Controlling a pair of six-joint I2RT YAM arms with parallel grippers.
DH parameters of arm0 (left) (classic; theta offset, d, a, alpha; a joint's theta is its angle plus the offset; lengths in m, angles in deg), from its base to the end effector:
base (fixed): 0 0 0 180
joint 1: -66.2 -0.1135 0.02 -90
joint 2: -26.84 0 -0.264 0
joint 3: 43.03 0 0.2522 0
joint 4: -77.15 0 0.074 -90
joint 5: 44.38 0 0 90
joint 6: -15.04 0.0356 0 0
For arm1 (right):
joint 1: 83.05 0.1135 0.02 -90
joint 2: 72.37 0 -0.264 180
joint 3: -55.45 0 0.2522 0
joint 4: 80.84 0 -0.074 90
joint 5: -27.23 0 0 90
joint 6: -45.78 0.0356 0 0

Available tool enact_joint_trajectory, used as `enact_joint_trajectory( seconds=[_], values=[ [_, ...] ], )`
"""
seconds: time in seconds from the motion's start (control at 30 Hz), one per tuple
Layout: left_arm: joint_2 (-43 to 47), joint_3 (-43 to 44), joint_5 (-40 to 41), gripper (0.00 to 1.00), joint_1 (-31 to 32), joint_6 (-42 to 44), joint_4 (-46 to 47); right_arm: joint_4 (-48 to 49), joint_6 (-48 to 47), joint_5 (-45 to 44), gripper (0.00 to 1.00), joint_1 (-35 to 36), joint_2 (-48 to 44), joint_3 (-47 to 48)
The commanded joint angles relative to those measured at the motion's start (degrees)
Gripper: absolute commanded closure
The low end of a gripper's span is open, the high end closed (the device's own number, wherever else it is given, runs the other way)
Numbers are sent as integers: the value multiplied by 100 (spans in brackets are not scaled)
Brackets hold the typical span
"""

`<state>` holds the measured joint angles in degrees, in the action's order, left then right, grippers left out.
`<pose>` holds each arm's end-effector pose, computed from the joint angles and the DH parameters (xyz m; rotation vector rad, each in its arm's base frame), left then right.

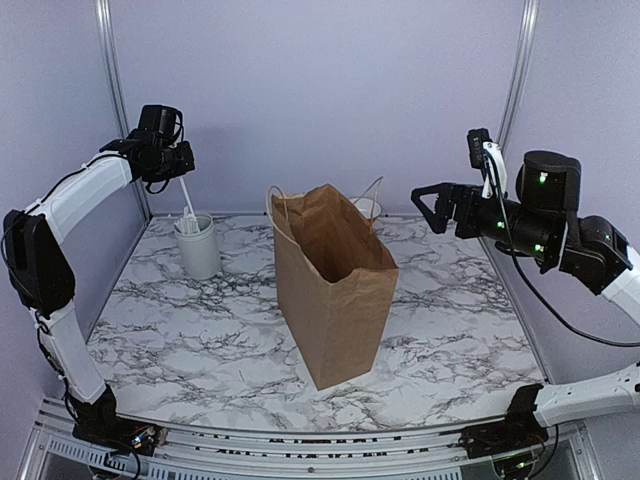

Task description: Pack the takeout coffee

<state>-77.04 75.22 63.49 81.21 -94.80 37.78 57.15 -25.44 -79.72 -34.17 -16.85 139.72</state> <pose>0.4137 -0.0996 0.3868 -0.2810 1.9657 -0.0805 0.1373 0.1415 0.4276 -0.2648 1.8102 0.5760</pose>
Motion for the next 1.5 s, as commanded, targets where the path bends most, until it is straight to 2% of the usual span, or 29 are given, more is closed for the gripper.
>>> enact_joint_trajectory(
  seconds=[0.0, 0.7, 1.1, 1.47],
  values=[
    [356, -14, 85, 100, 55, 213, -141, 275, -98, -129, 0, -33, 77, 55],
    [1741, 235, -117, 100, 626, 623, -322, 374, -363, -473, 0, -32, 584, 358],
    [2290, 856, -1489, 100, 1289, 513, 299, 432, -382, -772, 0, -29, 618, 345],
    [1700, 1849, -2354, 100, 2084, 509, 849, 377, -298, -659, 0, -29, 588, 355]
  ],
)
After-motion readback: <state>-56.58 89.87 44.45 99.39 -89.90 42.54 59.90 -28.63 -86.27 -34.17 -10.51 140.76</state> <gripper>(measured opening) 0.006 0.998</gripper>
